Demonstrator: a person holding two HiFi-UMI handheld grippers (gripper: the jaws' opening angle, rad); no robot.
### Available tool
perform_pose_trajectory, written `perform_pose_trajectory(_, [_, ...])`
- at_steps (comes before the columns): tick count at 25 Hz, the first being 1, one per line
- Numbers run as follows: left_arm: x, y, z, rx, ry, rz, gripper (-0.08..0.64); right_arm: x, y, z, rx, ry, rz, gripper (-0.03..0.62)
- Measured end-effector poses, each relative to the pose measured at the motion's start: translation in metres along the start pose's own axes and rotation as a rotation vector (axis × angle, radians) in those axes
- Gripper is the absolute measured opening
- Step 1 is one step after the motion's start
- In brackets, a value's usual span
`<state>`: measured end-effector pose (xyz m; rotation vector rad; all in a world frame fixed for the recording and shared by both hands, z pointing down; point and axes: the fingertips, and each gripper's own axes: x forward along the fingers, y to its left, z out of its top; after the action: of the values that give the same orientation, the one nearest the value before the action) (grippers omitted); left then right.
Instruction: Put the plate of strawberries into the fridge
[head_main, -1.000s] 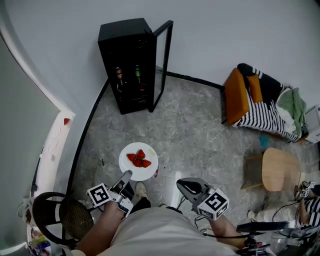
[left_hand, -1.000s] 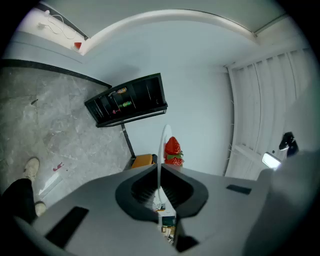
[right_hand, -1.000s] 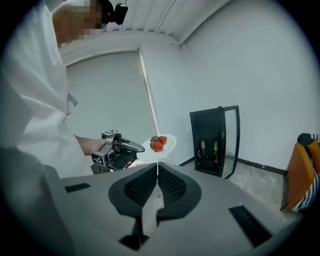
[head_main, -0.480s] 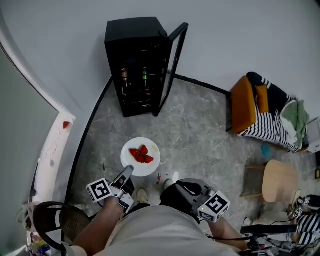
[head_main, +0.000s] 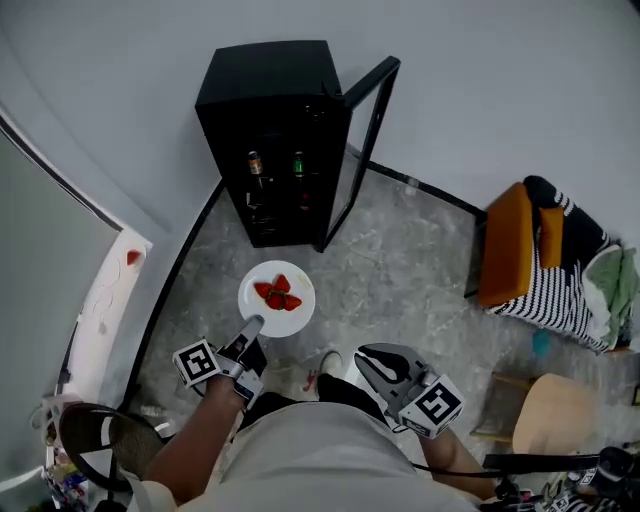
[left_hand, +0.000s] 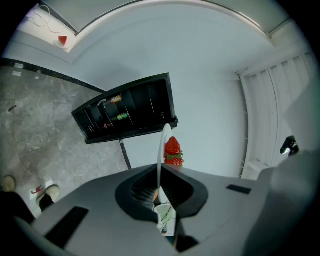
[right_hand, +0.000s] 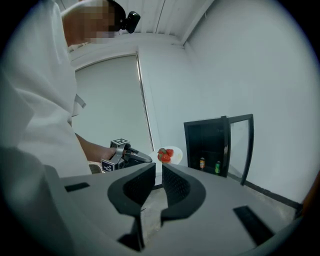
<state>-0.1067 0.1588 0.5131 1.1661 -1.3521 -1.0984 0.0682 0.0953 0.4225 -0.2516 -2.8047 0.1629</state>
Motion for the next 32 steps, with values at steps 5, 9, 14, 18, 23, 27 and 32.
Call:
perform_pose_trajectory(5, [0.068,0.003,0.032,0.004,-0.081,0.028,0.020,-0.002,-0.069,0.009,-0.049,0.014,0.034,0.114])
perform_pose_trajectory(9, [0.105,0.018,0.065,0.025,-0.118,0.066,0.020,0.006,-0.100,0.007,-0.018,0.028,0.039,0.114])
perform_pose_trajectory(14, [0.158,0.048,0.127,0.047,-0.139,0.119,0.020,0.037,-0.143,0.015,0.010,0.043,-0.003,0.113])
perform_pose_trajectory(18, [0.208,0.074,0.181,0.047,-0.132,0.134,0.020,0.061,-0.186,0.027,0.058,0.052,-0.092,0.112])
perform_pose_trajectory(23, [0.269,0.104,0.251,0.064,-0.120,0.169,0.020,0.095,-0.229,0.055,0.075,0.078,-0.190,0.112])
perform_pose_trajectory(27, [0.316,0.131,0.303,0.081,-0.102,0.206,0.020,0.122,-0.257,0.064,0.102,0.097,-0.257,0.113])
perform_pose_trajectory(32, [0.361,0.172,0.345,0.072,-0.077,0.269,0.020,0.140,-0.279,0.066,0.172,0.111,-0.352,0.113])
